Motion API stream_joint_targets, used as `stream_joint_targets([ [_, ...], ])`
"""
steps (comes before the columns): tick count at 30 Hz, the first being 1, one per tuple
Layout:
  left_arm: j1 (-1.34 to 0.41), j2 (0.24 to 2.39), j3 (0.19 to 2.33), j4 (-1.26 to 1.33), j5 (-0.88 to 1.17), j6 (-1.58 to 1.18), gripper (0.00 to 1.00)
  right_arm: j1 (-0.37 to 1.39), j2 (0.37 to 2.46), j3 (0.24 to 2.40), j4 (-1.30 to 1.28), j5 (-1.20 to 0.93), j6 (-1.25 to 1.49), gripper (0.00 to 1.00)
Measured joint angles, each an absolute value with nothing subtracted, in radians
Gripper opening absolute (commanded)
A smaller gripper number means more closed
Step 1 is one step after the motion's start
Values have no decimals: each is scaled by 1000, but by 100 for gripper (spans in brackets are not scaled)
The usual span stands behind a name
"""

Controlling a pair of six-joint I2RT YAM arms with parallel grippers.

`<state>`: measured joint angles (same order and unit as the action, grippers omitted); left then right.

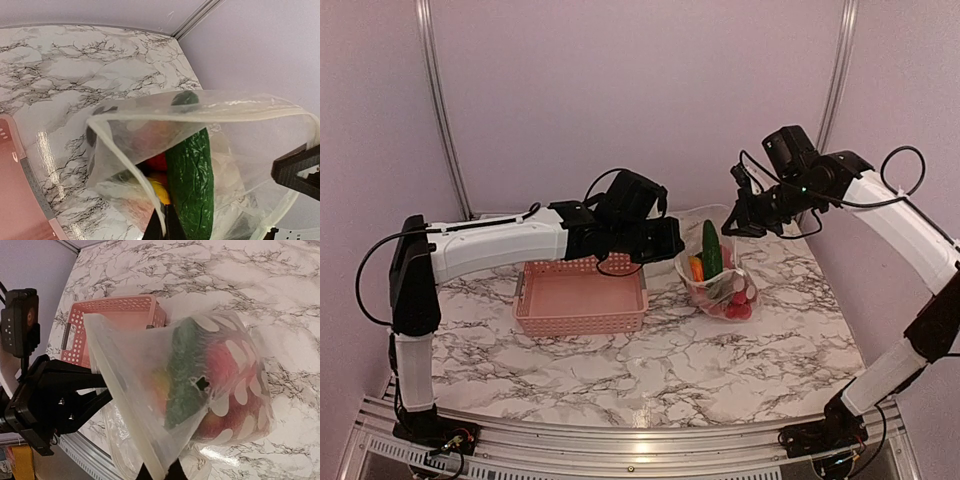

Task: Place the food in the zip-top bag and seal the zipper
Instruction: Adjust the zipper food storage bag at the center of the board, then pass from the left arm to the right

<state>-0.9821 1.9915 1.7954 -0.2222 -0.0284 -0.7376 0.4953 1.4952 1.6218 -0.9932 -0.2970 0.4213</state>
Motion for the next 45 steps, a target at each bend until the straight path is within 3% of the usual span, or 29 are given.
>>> stream_joint_targets([
  [12,-973,2015,1748,-164,-57,-813,0,501,1502,1570,-1016,-324,360,0],
  [20,-955,2002,1640,-105,-46,-916,0,501,1488,1502,-1003,-414,312,33],
  [27,-942,1990,1619,-78,-42,-1008,0,501,1283,1395,-976,-419,270,48],
  [33,-935,1980,1620,-61,-21,-1055,0,501,1100,1197,-882,-446,242,50],
  [39,-931,1974,1622,-60,9,-1079,0,501,1078,1019,-810,-444,214,52],
  [45,-915,1969,1624,-66,50,-1113,0,502,1073,978,-714,-434,166,52],
])
